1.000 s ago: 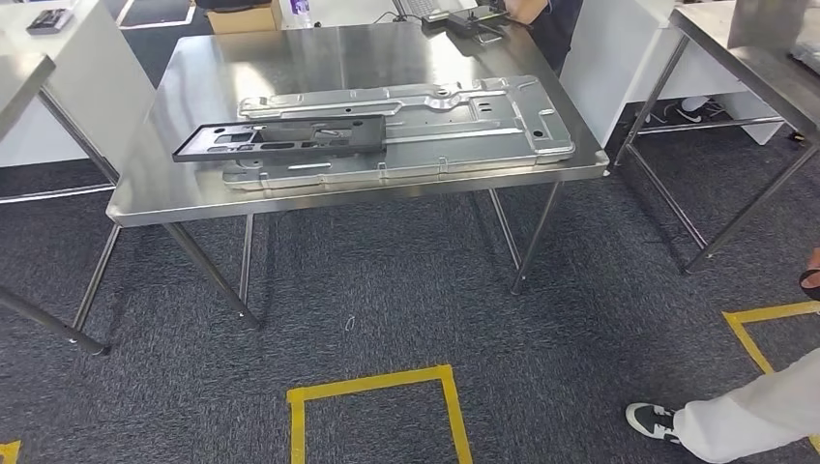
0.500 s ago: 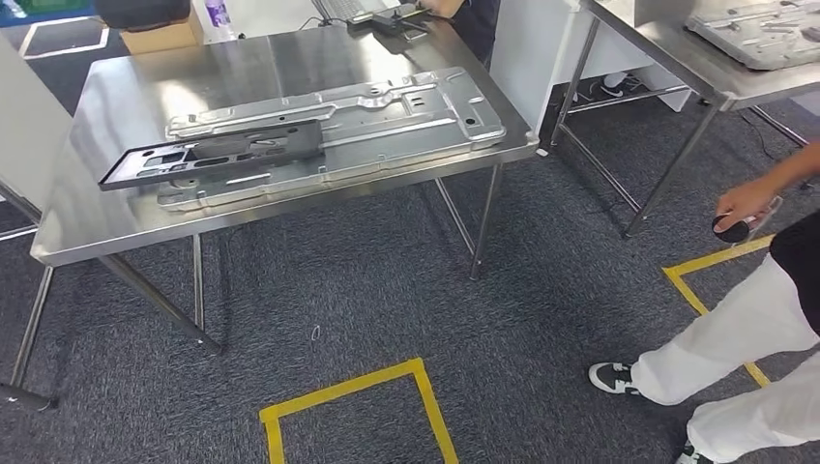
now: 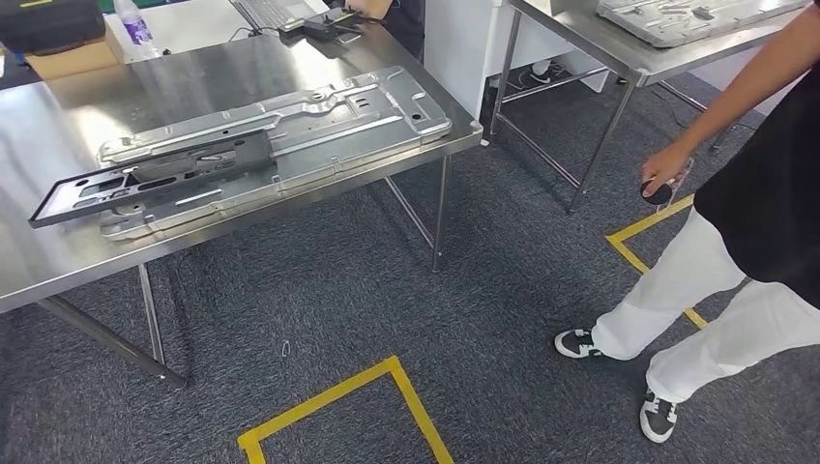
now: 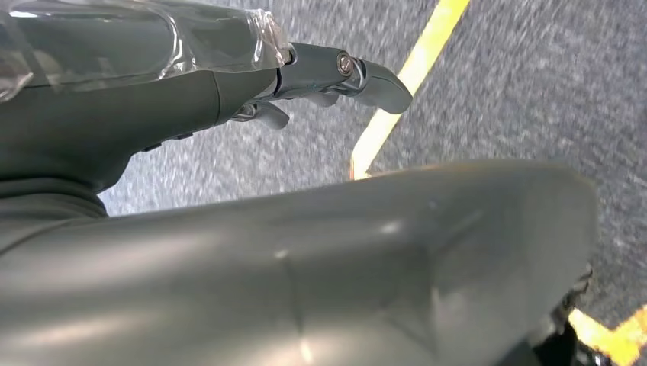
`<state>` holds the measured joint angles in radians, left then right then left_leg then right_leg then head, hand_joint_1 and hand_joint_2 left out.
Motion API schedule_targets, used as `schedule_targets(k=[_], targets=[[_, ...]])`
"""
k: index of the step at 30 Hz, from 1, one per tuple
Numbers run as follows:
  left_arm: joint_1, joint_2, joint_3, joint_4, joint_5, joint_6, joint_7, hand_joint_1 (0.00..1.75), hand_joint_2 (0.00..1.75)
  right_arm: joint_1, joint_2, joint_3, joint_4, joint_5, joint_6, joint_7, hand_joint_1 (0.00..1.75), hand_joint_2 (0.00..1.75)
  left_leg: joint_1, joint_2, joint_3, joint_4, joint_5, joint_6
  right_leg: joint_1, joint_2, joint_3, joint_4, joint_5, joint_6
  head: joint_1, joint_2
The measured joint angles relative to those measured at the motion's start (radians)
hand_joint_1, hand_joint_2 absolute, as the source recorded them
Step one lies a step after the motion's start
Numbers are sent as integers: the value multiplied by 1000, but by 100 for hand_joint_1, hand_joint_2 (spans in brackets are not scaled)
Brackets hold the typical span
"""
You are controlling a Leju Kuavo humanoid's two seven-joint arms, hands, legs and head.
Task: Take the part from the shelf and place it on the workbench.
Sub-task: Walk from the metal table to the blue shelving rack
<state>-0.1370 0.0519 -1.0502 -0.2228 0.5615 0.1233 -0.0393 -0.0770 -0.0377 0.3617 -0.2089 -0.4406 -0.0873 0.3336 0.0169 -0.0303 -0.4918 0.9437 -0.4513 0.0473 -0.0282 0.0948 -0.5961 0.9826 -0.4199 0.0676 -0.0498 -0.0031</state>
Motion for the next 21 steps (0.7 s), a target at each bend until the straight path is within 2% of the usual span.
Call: schedule_targets(k=[2,3,4,5,6,7,9,10,11,13,14,15,17,18,19,20,21], targets=[[3,1,0,0,1,2,-2,0,0,-2,0,0,1,0,0,-2,0,0,-4,28,-4,-2,4,12,4,-60,-55,124,-72,-1,2,0],[5,2,0,0,1,3,-3,0,0,-4,1,0,1,-1,0,-3,0,0,-8,43,-6,-1,4,16,4,-73,-88,199,-108,0,3,0],[6,2,0,0,1,3,-3,0,0,-4,1,1,1,-1,0,-5,0,0,-12,58,-8,-1,4,17,5,-79,-110,255,-130,0,3,0],[7,2,-1,0,1,3,-3,0,0,-3,2,1,1,-1,0,-7,0,0,-14,72,-9,-1,4,18,5,-81,-113,275,-132,0,3,0],[6,2,-1,0,0,3,-3,0,0,-3,2,1,1,-2,0,-10,0,0,-16,85,-9,0,4,18,5,-85,-94,252,-116,-2,3,0],[5,2,-1,0,-1,4,-3,0,0,-3,1,1,1,-4,-1,-13,0,0,-18,97,-8,0,3,17,6,-94,-56,192,-89,-4,3,0],[4,2,-2,0,-1,5,-4,0,0,-5,0,1,1,-8,-1,-16,0,0,-23,119,-5,2,0,12,13,-140,28,47,-41,-14,3,0],[4,2,-2,0,-1,6,-5,0,0,-6,0,1,1,-9,-2,-17,0,0,-26,129,-4,3,-2,7,17,-157,52,2,-30,-20,2,0],[3,2,-2,0,-1,6,-6,0,0,-6,0,1,1,-10,-2,-18,0,0,-28,139,-3,4,-4,2,22,-166,60,-19,-28,-25,1,0],[0,2,-3,0,-1,7,-6,0,0,-5,0,1,1,-11,-2,-19,0,0,-28,154,-1,4,-8,-8,23,-144,57,-26,-25,-34,0,0],[-2,2,-3,0,-2,7,-7,0,0,-4,0,1,1,-11,-2,-19,0,0,-25,143,-2,12,-16,-14,22,-133,55,-28,-22,-39,0,0],[-3,2,-3,0,-3,7,-7,0,0,-4,1,1,1,-12,-3,-19,0,0,-21,121,-11,35,-33,-20,20,-123,55,-30,-18,-44,-1,0],[-3,2,-3,0,-4,7,-7,0,0,-7,1,1,1,-12,-3,-18,0,0,-14,65,-58,147,-98,-30,18,-101,52,-31,-13,-52,-2,0],[-1,2,-4,0,-5,6,-8,0,0,-8,1,1,1,-12,-3,-18,0,0,-12,51,-92,221,-131,-33,18,-88,50,-31,-12,-55,-3,0],[-1,2,-4,0,-5,6,-8,0,0,-8,1,1,1,-13,-3,-19,0,0,-10,44,-121,281,-152,-35,19,-74,48,-31,-10,-55,-3,0],[-1,3,-4,0,-5,7,-8,0,0,-8,1,1,1,-13,-3,-19,0,0,-9,42,-135,309,-153,-36,20,-60,47,-31,-9,-55,-3,0],[-2,3,-4,0,-5,7,-8,0,0,-7,1,1,1,-14,-3,-21,0,0,-8,40,-130,295,-134,-35,20,-45,47,-30,-8,-54,-3,0]])
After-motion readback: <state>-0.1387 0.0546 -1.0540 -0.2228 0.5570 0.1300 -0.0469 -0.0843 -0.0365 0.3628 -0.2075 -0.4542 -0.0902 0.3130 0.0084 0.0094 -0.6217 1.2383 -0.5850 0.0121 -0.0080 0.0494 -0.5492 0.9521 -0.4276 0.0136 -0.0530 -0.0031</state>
